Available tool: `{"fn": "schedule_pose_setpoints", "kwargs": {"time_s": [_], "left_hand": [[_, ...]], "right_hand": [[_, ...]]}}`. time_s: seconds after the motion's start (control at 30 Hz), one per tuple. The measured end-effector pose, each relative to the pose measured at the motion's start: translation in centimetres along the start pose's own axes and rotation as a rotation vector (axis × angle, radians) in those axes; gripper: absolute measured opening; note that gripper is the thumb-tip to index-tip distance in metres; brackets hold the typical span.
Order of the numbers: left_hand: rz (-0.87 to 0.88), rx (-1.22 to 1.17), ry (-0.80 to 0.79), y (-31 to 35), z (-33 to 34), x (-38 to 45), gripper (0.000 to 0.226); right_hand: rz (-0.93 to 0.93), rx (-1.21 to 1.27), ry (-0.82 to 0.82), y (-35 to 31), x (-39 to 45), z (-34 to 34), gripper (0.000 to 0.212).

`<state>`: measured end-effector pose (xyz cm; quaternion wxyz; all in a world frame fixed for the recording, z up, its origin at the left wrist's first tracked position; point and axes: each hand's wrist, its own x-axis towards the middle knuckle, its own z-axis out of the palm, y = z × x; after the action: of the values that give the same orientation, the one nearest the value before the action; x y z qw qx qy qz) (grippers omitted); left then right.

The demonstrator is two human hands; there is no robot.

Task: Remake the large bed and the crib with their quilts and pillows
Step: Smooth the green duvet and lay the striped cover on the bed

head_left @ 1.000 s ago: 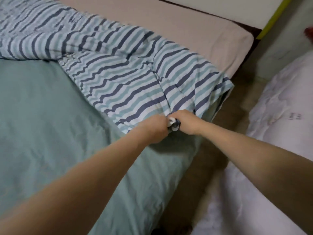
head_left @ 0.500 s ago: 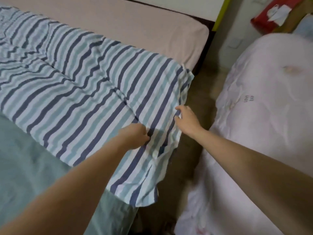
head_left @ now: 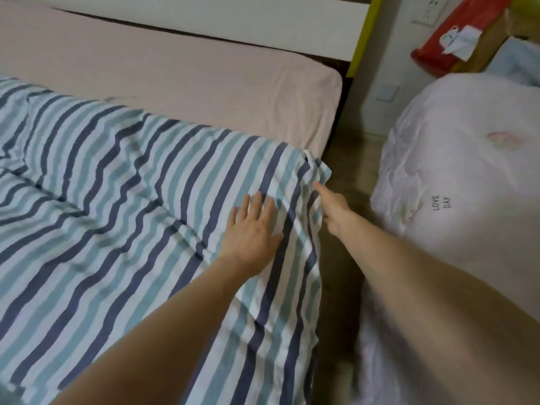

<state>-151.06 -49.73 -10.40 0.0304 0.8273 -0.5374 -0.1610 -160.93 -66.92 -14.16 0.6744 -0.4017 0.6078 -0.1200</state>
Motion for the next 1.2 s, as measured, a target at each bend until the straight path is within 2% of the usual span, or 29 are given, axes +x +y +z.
{"fn": "schedule_pose_setpoints", "kwargs": {"time_s": [0.23, 0.37, 0.4, 0.5, 0.53, 0.63, 0.7, 0.77, 0.87, 0.93, 1.07, 1.1, 1.2], "left_hand": [[-0.001, 0.084, 0.003, 1.2, 0.8, 6.1, 0.076], [-0.019, 0.159, 0.031, 1.4, 2.1, 7.6, 0.076], [-0.034, 0.159, 0.032, 1.9, 2.4, 7.9, 0.076], [-0.069, 0.135, 0.018, 3.0, 2.9, 8.8, 0.074], [-0.07, 0.139, 0.019, 3.4, 2.9, 9.2, 0.075], [-0.074, 0.125, 0.024, 4.0, 2.9, 10.1, 0.077], [-0.074, 0.138, 0.031, 4.4, 3.0, 10.7, 0.075], [-0.064, 0.134, 0.045, 4.7, 3.0, 11.2, 0.074], [0.029, 0.17, 0.028, 5.4, 3.2, 11.7, 0.073], [0.053, 0.204, 0.004, 5.7, 3.2, 12.0, 0.073], [0.024, 0.283, -0.047, 5.6, 3.4, 12.6, 0.07], [0.032, 0.29, -0.037, 5.4, 3.6, 12.5, 0.069], [0.09, 0.303, -0.02, 4.8, 3.9, 12.1, 0.069]], "right_hand": [[0.072, 0.235, -0.086, -2.3, 5.3, 0.0, 0.059], [0.135, 0.244, -0.187, -2.8, 7.5, 0.7, 0.083], [0.152, 0.205, -0.195, -3.0, 8.0, 0.5, 0.084], [0.19, 0.22, -0.195, -3.2, 8.9, 0.1, 0.057], [0.217, 0.24, -0.203, -3.2, 9.0, -0.2, 0.055], [0.293, 0.223, -0.249, -3.7, 8.8, -0.4, 0.066], [0.244, 0.237, -0.162, -4.9, 8.4, -1.0, 0.055], [0.107, 0.302, 0.086, -6.0, 9.0, -2.8, 0.035], [-0.025, 0.293, 0.358, -6.7, 10.0, -6.5, 0.034], [-0.05, 0.269, 0.365, -5.3, 9.7, -7.1, 0.03], [0.107, 0.224, 0.055, -3.0, 8.4, -5.3, 0.026], [0.068, 0.172, 0.07, -2.8, 8.4, -5.4, 0.029], [-0.089, 0.131, 0.396, -3.5, 9.3, -5.7, 0.034]]}}
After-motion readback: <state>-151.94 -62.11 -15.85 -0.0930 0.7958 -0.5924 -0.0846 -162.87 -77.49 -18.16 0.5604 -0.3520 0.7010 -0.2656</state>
